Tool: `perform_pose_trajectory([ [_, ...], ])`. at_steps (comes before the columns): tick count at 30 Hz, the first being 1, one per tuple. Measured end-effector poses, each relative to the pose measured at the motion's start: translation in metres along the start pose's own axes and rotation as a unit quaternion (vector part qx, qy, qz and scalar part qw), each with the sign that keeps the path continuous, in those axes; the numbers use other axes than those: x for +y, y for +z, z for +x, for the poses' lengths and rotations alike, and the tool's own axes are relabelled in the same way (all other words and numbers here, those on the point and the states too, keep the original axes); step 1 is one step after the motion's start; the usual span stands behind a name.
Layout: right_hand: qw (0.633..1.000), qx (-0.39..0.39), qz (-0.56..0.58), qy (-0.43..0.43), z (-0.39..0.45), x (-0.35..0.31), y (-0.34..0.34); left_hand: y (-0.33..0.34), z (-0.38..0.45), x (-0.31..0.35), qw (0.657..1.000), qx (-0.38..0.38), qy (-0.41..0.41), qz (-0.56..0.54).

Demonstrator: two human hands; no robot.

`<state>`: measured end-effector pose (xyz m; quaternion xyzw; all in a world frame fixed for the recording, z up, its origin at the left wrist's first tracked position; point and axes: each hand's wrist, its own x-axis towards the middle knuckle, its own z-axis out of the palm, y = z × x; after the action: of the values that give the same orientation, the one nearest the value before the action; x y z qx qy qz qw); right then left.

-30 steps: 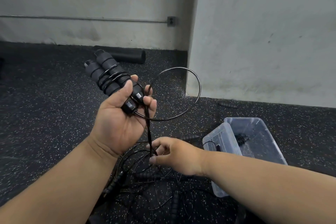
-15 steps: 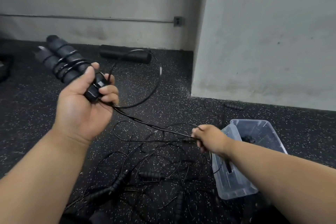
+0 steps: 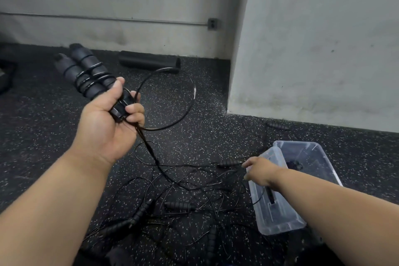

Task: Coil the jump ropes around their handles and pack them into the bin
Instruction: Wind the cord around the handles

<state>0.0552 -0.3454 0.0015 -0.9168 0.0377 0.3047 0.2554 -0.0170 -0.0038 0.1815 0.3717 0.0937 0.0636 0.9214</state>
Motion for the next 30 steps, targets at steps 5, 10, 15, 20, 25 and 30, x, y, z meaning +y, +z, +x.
perform_pose_trajectory([
  [5, 0.985, -0.088, 0.117, -0.090, -0.030, -0.034, 0.018, 0.009, -0.001, -0.020, 0.999, -0.013, -0.037, 0.006],
  [10, 0.957, -0.122, 0.134, -0.226, -0.072, -0.081, 0.028, 0.015, -0.001, -0.033, 0.999, -0.012, -0.051, 0.012],
  [15, 0.922, -0.183, 0.190, -0.283, -0.089, -0.107, 0.038, 0.022, -0.004, -0.044, 0.997, -0.023, -0.076, 0.009],
  [20, 0.923, -0.255, 0.138, -0.253, -0.081, -0.104, 0.045, 0.024, -0.006, -0.041, 0.996, -0.038, -0.083, 0.004],
  [25, 0.945, -0.227, -0.170, -0.166, -0.040, -0.047, 0.041, 0.011, 0.000, -0.014, 0.999, -0.021, -0.038, -0.004],
  [30, 0.951, -0.121, -0.270, -0.092, -0.007, -0.015, 0.023, 0.006, -0.001, -0.017, 0.999, -0.015, -0.040, 0.010],
])
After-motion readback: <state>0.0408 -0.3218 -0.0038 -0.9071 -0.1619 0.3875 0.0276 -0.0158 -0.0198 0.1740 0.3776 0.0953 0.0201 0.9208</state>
